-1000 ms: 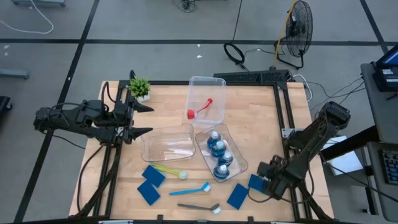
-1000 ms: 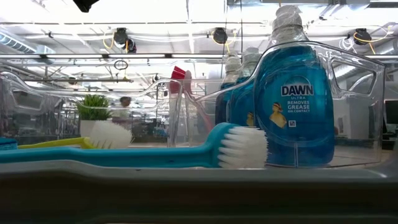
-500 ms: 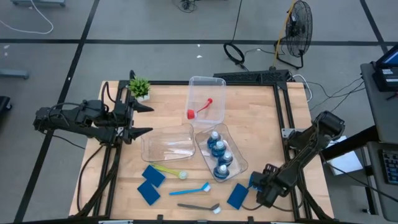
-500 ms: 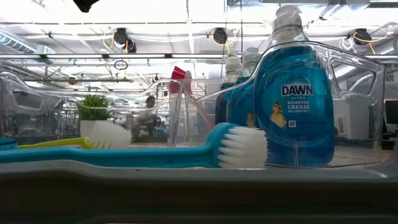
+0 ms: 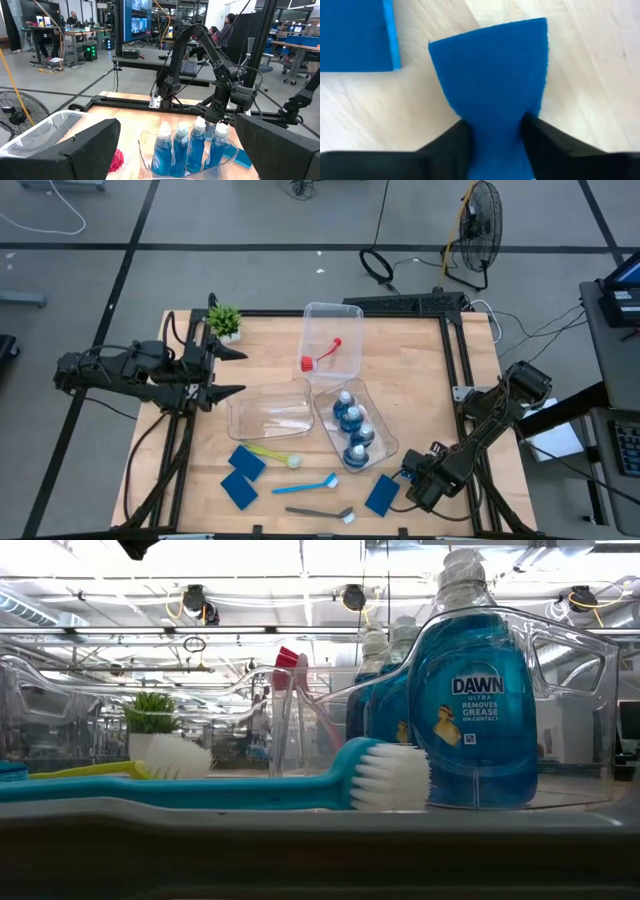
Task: Pick & Place Kitchen Sink Supplies
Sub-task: Put the blue sponge into the left transparent bin
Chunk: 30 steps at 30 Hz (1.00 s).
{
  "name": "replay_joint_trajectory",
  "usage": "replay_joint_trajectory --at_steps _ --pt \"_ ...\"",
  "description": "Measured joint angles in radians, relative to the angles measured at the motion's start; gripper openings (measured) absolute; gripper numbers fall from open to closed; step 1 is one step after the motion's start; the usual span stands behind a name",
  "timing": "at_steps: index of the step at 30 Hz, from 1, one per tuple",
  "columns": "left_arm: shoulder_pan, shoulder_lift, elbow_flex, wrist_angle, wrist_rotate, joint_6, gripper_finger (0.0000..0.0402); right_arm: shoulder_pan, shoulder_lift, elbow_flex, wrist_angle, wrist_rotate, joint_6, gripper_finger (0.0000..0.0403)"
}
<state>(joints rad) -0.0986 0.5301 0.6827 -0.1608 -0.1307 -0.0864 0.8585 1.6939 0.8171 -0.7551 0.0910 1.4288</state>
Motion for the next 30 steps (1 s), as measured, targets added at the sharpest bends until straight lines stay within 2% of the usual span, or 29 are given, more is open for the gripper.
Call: replay_joint_trajectory --at_steps 7,11,18,21,23,30 --pt "0.000 0.000 0.000 0.000 0.000 0.000 0.0397 0.000 -0.010 -0.005 -0.012 -0.019 -0.020 0.0024" --pt "0.000 0.000 0.000 0.000 0.000 0.000 0.0397 -0.003 -0.092 -0.008 -0.021 -0.024 -0.007 0.0017" --pt "0.000 0.000 0.000 0.000 0.000 0.000 0.0397 -0.004 -0.374 -0.009 -0.022 0.019 0.057 0.0016" --pt "0.000 0.000 0.000 0.000 0.000 0.000 0.0397 0.002 -0.488 -0.010 -0.002 0.090 0.063 0.0017" --pt "0.000 0.000 0.000 0.000 0.000 0.000 0.0397 0.001 -0.559 -0.011 0.026 0.176 0.031 0.0017" --pt "0.000 0.000 0.000 0.000 0.000 0.000 0.0397 0.025 -0.689 -0.009 0.125 0.494 -0.209 0.0017"
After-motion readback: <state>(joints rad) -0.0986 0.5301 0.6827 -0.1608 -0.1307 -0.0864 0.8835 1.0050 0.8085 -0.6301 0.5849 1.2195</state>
